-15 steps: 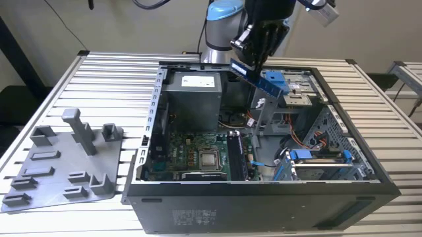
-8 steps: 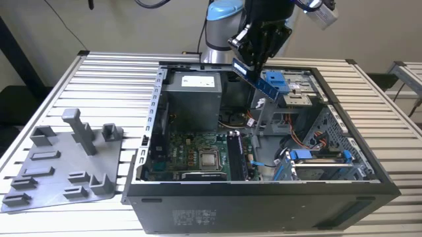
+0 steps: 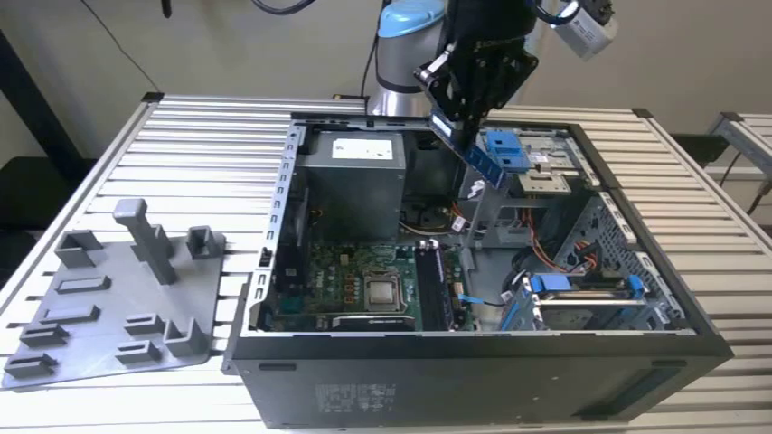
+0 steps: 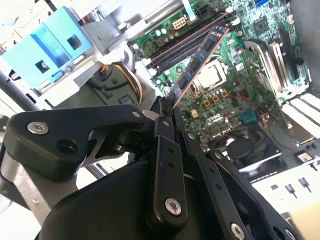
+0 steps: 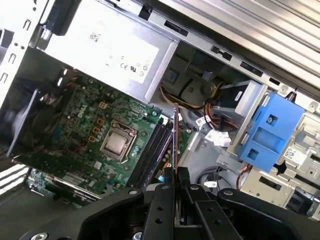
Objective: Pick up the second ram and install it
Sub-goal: 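Insert the second ram into the second slot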
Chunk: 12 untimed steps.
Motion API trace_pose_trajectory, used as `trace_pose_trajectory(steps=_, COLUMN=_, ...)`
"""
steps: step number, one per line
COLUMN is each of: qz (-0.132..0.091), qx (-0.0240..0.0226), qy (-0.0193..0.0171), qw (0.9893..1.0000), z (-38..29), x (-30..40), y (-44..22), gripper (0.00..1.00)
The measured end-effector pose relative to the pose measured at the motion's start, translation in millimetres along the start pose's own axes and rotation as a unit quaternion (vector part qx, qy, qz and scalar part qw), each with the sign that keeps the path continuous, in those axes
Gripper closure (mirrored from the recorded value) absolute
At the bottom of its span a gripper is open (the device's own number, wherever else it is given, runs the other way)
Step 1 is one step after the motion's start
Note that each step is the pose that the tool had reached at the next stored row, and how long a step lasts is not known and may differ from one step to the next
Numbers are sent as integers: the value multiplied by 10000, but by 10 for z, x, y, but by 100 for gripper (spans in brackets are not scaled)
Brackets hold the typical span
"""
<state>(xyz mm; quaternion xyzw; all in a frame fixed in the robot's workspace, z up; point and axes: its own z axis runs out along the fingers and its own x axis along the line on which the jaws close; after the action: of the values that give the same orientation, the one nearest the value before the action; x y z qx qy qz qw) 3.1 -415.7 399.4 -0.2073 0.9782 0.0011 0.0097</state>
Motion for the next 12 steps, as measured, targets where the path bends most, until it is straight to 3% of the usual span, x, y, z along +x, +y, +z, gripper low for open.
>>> trace_pose_trajectory(steps=6, qz=408, qx=8, qy=1, qw=9992, z=8, x=1, y=-1, gripper=86)
trace_pose_trajectory(steps=12, qz=813, qx=16, qy=1, qw=9967, z=15, x=1, y=-2, gripper=86)
